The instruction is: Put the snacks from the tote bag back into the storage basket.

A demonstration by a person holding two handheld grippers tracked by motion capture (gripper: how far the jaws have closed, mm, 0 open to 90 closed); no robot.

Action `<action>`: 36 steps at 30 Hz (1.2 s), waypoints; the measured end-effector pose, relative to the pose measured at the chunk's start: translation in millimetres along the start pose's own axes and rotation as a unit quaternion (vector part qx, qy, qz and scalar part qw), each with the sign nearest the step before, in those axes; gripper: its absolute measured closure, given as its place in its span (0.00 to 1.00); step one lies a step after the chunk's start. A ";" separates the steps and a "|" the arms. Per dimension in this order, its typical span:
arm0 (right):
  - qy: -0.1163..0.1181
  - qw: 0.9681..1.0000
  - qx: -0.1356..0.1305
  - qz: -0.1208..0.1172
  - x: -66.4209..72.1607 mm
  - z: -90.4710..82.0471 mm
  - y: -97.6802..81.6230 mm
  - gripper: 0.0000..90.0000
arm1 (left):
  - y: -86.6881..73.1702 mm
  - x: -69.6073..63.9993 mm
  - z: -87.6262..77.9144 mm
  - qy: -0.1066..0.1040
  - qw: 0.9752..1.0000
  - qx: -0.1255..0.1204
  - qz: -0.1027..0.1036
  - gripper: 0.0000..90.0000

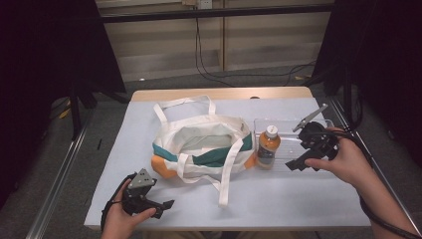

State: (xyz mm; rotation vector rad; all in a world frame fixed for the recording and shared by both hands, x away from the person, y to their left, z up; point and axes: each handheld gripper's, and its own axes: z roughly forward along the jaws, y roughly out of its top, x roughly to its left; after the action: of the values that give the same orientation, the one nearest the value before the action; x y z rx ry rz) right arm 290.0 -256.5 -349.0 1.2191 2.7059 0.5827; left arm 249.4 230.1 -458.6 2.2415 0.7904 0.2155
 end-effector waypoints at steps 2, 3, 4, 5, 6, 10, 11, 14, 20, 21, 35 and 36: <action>0.002 1.000 0.001 0.008 1.4 -0.2 -0.5 0.10 | 0.0 -0.4 -0.2 -0.001 1.000 0.001 -0.002 0.05; 0.003 1.000 -0.005 0.001 0.7 0.6 -1.2 0.10 | 0.4 0.0 -0.8 0.000 1.000 0.004 0.002 0.05; 0.003 1.000 -0.003 0.001 1.2 0.4 -1.6 0.10 | -0.2 -0.1 0.2 0.000 1.000 -0.001 0.000 0.05; 0.001 1.000 -0.004 0.001 1.7 1.0 -2.0 0.10 | -0.3 -0.2 0.2 0.000 1.000 -0.001 -0.001 0.05; 0.000 1.000 -0.003 0.003 2.0 1.4 -2.5 0.10 | -0.3 0.0 0.1 0.000 1.000 -0.001 0.000 0.05; 0.003 1.000 -0.007 0.004 2.6 4.2 -4.9 0.10 | -0.4 0.2 0.0 0.000 1.000 0.000 0.000 0.05; 0.001 1.000 -0.009 0.004 2.9 5.1 -5.5 0.10 | -0.5 0.1 0.0 0.000 1.000 0.000 0.000 0.05; 0.004 1.000 -0.014 0.002 3.6 7.2 -7.1 0.10 | -0.6 -0.2 0.1 -0.001 1.000 0.000 -0.003 0.05; 0.004 1.000 -0.019 -0.002 5.6 8.8 -10.7 0.10 | -0.5 -0.4 -0.5 0.001 1.000 0.001 -0.002 0.05; 0.004 1.000 -0.018 0.001 6.2 8.5 -11.5 0.10 | -0.7 -0.5 -0.4 0.001 1.000 0.000 -0.002 0.05; 0.007 0.999 -0.032 0.007 6.1 11.2 -22.9 0.10 | -0.4 -0.3 -1.2 -0.001 1.000 0.007 -0.002 0.05; 0.008 0.999 -0.030 0.011 6.5 11.3 -24.0 0.10 | -0.3 -0.3 -1.2 -0.001 1.000 0.007 -0.001 0.05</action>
State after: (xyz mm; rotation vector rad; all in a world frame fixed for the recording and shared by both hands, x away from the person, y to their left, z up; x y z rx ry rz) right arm 271.9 -262.8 -368.5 1.2350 2.6701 0.6747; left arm 248.6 230.8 -457.9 2.2538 0.7957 0.2073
